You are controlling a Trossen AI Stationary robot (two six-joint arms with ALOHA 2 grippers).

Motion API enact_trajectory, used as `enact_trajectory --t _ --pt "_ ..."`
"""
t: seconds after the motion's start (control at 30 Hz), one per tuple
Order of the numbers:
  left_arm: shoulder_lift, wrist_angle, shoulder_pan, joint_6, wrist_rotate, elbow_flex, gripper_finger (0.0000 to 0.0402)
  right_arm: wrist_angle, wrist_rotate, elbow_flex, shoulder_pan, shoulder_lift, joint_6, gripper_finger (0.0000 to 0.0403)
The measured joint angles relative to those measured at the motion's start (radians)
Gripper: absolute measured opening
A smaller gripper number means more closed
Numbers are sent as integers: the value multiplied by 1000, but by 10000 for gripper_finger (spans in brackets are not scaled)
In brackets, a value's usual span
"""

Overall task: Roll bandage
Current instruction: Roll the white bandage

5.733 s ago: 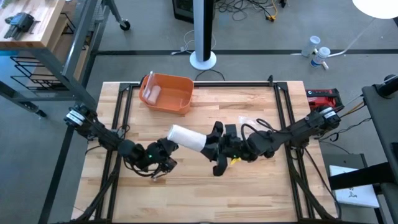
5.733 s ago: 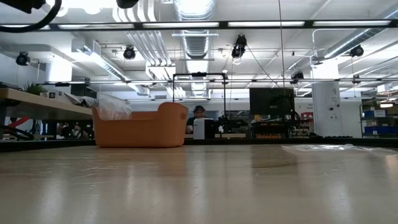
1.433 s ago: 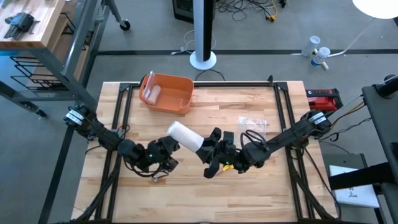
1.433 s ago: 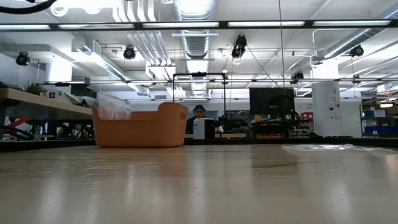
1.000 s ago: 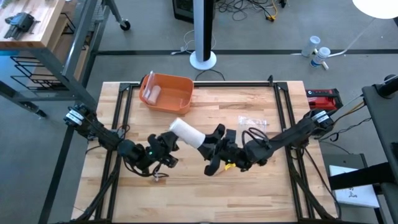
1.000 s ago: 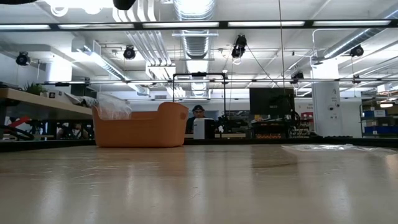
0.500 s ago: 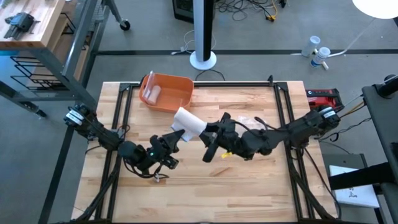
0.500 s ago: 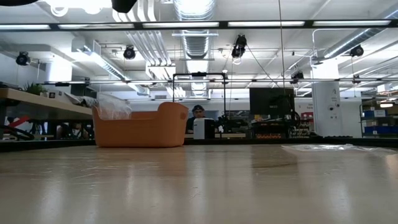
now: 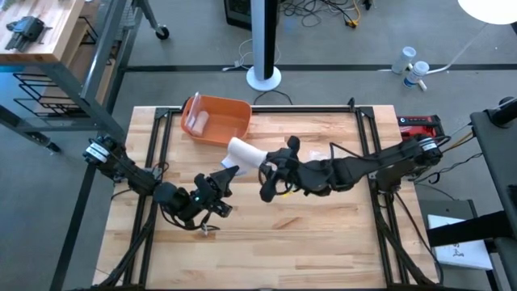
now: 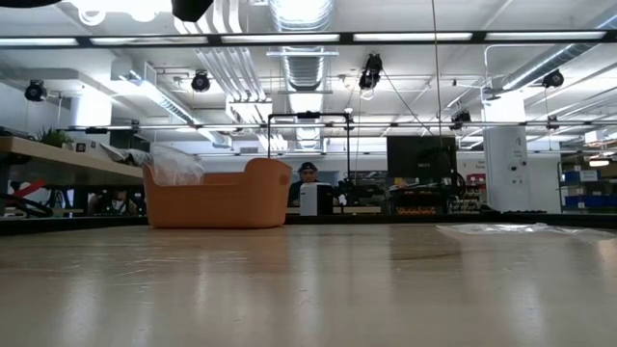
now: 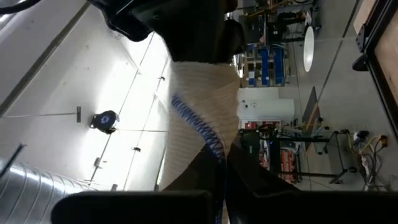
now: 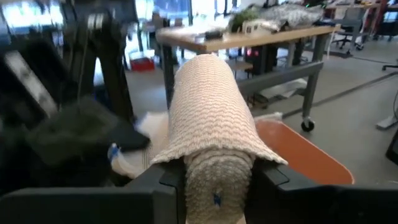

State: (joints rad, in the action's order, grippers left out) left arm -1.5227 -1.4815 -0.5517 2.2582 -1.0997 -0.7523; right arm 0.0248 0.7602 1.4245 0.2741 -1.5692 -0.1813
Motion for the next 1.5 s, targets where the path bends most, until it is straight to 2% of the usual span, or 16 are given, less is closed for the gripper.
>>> enact_trajectory --t 0.13,0.37,0.53,0.63,1.0,1.33,1.5 --pt "0 2 0 1 0 -8 2 -113 -34 44 -1 0 2 95" --pt "0 22 27 -62 -41 -62 2 -200 -89 70 -5 0 23 90" --pt "1 192 57 -204 -68 -115 2 -232 -97 73 -30 0 -130 91" --pt "-1 273 72 -256 -70 -132 2 -232 -96 73 -46 -1 -137 90" --pt "1 273 121 -305 -80 -136 2 -227 -34 59 -57 -4 98 90" --pt "1 305 177 -342 -80 -133 2 -248 -22 43 -57 -4 103 91" --pt "-7 305 179 -406 -66 -123 2 -294 -19 42 -54 -4 182 91"
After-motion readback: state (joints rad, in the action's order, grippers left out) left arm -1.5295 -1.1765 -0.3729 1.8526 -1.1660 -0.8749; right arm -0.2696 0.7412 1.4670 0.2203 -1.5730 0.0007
